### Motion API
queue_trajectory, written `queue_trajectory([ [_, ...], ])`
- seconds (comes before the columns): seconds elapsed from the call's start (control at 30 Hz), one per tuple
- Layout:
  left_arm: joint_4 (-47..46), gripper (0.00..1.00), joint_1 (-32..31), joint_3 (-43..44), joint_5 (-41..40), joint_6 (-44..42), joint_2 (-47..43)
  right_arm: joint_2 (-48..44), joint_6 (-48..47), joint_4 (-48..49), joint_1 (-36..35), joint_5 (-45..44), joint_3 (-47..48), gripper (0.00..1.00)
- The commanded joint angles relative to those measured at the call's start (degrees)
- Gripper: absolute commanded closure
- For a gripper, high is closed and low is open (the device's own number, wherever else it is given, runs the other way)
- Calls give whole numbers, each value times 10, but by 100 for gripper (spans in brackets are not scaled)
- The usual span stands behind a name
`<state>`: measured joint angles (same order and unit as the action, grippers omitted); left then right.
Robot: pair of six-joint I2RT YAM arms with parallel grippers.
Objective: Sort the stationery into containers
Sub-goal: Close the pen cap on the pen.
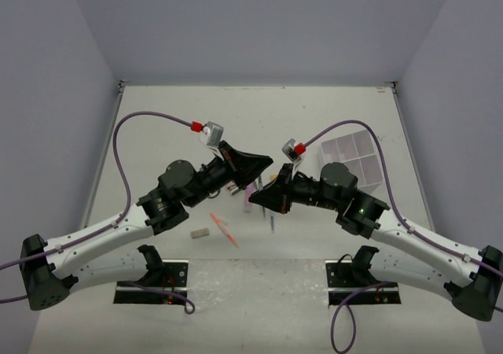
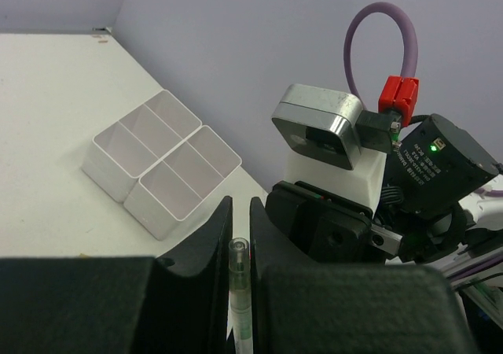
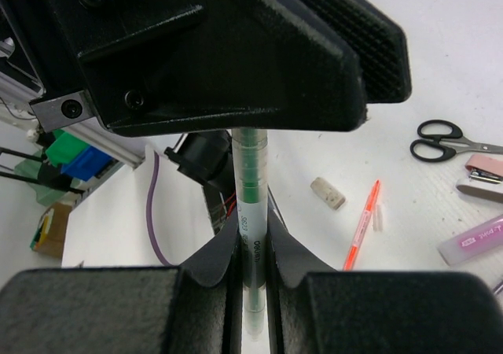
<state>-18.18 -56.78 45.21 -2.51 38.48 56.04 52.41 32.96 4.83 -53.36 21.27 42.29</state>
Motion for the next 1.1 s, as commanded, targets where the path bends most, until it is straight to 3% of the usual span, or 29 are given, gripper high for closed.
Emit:
queue_trajectory([
  [0.0,4,100,-1,19,52,8,12,-25,-26,-18,-3,-58,66,100],
  [0.23,-34,100,-2,-16,97,41,25,-2,-78,-83,9,-106,175,100],
  [0.5,-94,100,-29,-53,143,78,49,19,-60,-84,106,-12,239,100],
  [0.9,-144,100,-58,-98,155,89,73,64,-88,-106,114,0,285,100],
  [1.07,-17,100,-58,-3,111,-16,51,67,-106,-113,111,32,241,100],
])
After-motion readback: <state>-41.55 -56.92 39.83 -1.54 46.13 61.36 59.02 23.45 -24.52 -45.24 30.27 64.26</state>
